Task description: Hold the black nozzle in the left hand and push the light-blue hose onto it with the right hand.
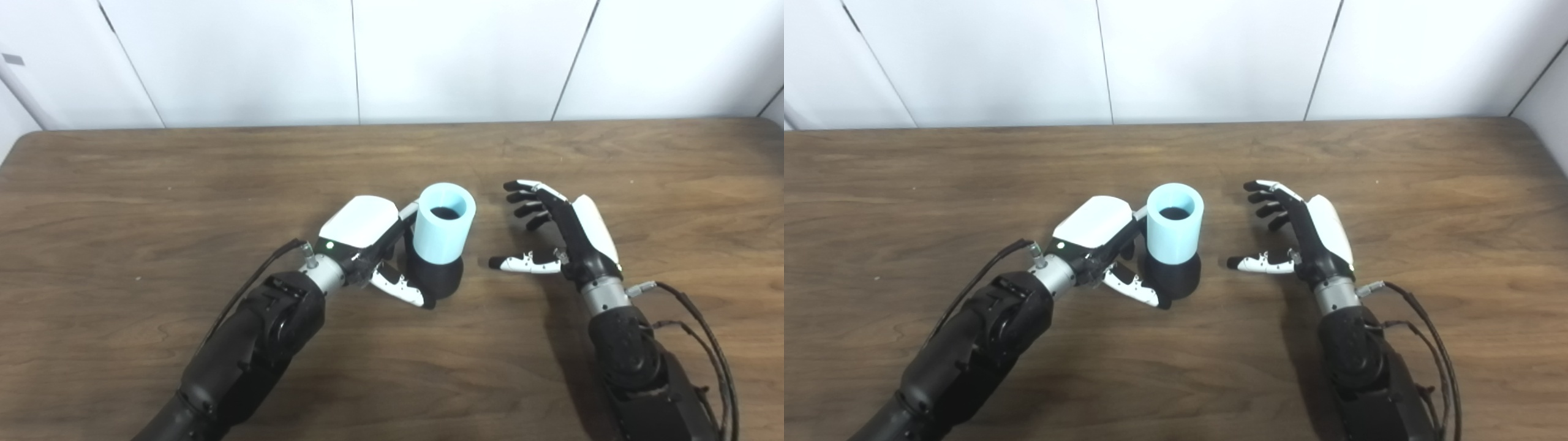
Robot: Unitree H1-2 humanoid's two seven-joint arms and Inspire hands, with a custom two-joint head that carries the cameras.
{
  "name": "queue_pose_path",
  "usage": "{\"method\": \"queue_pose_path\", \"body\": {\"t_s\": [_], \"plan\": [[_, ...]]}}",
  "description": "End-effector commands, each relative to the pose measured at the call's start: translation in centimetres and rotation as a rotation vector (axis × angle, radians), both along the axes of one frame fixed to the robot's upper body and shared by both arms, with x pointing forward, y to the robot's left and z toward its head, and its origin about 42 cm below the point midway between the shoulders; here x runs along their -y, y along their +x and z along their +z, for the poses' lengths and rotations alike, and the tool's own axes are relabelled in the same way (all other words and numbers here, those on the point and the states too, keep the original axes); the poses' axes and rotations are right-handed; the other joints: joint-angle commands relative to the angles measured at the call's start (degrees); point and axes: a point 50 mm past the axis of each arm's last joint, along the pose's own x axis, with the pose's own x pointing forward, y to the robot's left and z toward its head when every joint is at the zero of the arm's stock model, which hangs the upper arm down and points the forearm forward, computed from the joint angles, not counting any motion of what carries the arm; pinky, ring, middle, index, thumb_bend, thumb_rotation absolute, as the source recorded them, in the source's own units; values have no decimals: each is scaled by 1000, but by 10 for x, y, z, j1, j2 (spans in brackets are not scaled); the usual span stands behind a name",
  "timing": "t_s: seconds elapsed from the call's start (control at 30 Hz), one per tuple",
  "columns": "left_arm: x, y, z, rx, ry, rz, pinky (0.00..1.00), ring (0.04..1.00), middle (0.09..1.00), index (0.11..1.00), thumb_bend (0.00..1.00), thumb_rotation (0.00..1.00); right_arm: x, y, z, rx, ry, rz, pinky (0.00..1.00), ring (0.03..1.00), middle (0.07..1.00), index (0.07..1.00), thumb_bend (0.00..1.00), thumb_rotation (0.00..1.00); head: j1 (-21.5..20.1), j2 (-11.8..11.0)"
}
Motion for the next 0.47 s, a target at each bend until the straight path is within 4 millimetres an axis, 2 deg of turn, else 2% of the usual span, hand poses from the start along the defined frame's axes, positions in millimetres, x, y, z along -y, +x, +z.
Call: {"method": "queue_pose_path", "body": {"t_s": [0.0, 0.2, 0.43], "plan": [[-65, 1, -30, -164, 185, 220, 835, 963, 976, 969, 940, 239, 5, 5, 14, 75, 7, 7, 513, 655, 730, 745, 757, 22, 1, 0], [-88, -1, -24, -176, 155, 283, 832, 969, 975, 960, 935, 223, 8, 7, 13, 80, 21, 6, 513, 657, 739, 742, 763, 26, 4, 0], [-101, -4, -22, -178, 136, 328, 822, 971, 977, 961, 936, 227, 10, 9, 11, 77, 28, 10, 509, 657, 744, 745, 762, 45, 7, 0]]}}
